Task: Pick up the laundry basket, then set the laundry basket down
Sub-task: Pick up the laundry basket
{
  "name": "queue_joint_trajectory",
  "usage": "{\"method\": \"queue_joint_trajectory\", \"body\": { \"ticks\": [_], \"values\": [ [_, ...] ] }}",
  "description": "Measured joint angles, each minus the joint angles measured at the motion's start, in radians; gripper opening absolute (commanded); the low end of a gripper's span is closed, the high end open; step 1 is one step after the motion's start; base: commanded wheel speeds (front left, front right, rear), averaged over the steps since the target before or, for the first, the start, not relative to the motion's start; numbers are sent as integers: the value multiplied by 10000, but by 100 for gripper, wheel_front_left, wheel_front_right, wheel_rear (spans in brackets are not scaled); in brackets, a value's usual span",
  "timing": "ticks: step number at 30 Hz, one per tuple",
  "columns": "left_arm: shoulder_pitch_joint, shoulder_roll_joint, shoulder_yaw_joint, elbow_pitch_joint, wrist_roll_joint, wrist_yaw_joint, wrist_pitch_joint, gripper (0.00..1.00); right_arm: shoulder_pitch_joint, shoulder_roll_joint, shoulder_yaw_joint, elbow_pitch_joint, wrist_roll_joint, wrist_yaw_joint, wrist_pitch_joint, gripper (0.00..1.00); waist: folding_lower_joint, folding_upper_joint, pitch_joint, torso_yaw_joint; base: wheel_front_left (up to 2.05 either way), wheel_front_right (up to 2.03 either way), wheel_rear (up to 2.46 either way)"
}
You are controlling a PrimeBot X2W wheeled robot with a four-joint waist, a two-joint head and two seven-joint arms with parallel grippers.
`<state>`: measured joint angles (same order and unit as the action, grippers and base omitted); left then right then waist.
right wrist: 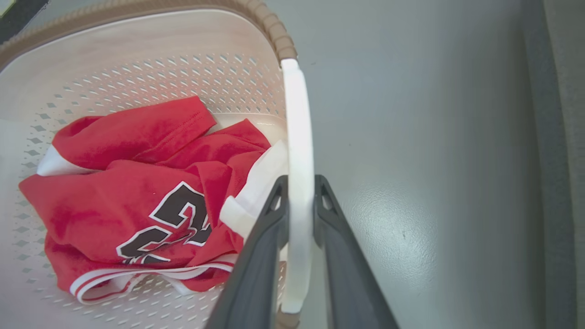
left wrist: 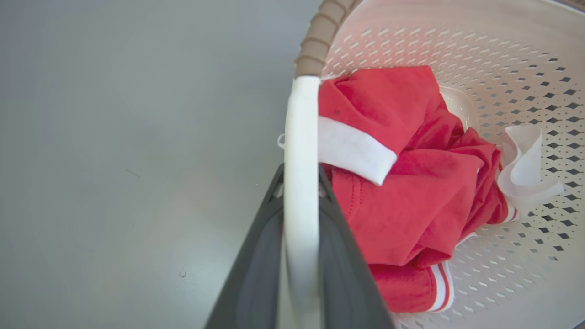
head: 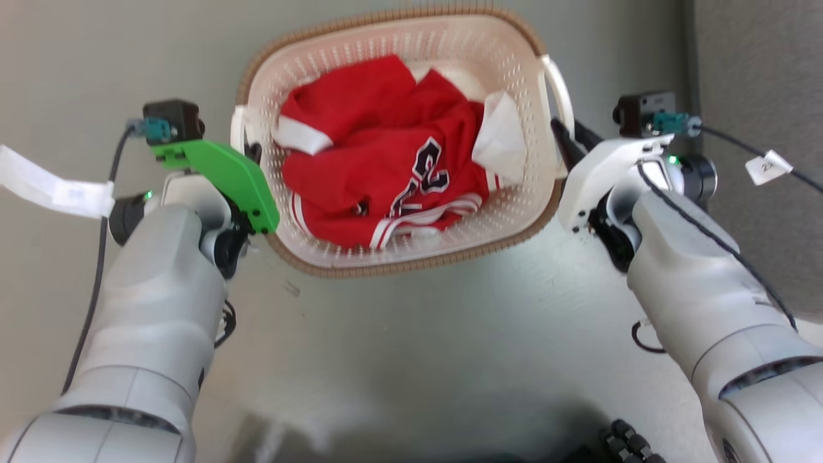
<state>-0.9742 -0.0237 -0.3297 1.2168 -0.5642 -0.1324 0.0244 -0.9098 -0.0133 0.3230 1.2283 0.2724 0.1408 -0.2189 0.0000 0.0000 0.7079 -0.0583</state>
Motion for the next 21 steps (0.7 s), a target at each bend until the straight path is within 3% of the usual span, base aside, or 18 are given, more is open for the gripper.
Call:
{"method": "queue_joint_trajectory", "body": {
  "ticks": [21],
  "values": [
    [1648,13,-382,366,-579,-8,470,0,1889,-25,1517,-545,1964,-4,1534,0,0,0,-2688,-218,0,0,0]
  ]
}}
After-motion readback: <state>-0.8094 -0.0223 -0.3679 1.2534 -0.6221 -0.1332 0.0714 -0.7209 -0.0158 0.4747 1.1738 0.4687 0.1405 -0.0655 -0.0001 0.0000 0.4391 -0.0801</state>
